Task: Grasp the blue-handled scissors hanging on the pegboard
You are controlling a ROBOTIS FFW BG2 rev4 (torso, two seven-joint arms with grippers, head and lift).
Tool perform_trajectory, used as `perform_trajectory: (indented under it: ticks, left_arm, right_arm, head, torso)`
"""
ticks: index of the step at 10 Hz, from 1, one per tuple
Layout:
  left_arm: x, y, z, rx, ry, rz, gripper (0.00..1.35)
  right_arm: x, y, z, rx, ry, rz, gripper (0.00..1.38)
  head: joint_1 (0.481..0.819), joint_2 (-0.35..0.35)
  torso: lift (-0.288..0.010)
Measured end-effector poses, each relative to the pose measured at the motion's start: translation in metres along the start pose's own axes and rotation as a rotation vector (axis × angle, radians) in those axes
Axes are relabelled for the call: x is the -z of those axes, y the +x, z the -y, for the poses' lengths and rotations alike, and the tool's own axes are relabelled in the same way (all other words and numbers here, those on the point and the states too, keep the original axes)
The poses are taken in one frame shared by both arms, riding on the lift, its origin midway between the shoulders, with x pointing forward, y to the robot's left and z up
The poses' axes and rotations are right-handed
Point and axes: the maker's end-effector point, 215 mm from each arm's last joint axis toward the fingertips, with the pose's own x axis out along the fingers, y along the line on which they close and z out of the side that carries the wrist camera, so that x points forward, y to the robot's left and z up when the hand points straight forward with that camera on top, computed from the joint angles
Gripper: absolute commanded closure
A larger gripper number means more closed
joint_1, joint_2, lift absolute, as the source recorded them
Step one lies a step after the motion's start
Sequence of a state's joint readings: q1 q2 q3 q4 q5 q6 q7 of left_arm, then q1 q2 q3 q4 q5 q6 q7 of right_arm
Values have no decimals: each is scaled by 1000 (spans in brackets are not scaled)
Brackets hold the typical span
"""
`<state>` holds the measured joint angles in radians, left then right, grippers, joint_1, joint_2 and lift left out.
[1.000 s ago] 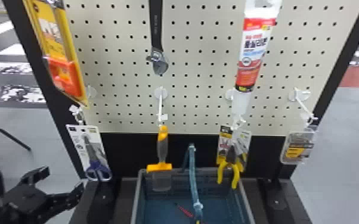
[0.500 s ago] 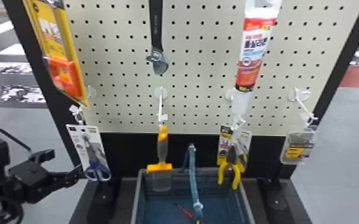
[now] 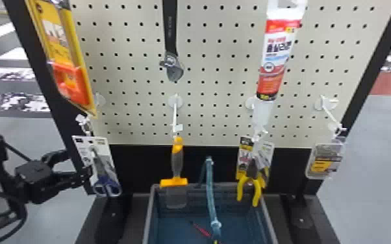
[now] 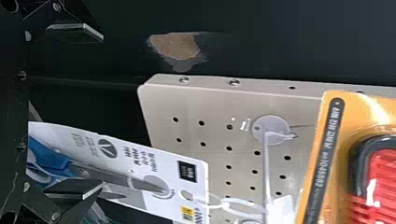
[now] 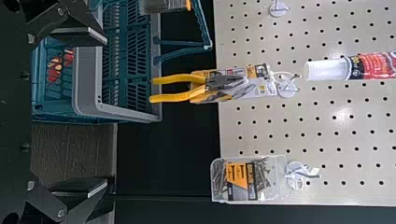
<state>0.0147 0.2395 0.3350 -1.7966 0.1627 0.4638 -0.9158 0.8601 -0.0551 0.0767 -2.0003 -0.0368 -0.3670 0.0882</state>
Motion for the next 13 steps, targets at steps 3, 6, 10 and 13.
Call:
perform_trajectory:
  ticks: [3, 6, 10, 13]
  left_arm:
    - [3, 15, 13, 103, -76, 12, 223]
    - [1, 20, 20, 140, -96, 21, 222]
    - [-3, 22, 21, 146, -92, 25, 774]
    - [0, 22, 22, 142, -100, 19, 1078]
  right_arm:
    - [2, 2, -3, -11, 1, 0, 219]
    - [5, 2, -3, -13, 2, -6, 219]
    - [7, 1, -4, -13, 5, -10, 222]
    - [8, 1, -4, -13, 6, -12, 222]
  head:
    - [549, 0]
    - [549, 0]
    - [549, 0]
    - [549, 0]
  torso:
    - [-100]
    - [-100]
    - [-100]
    - [-100]
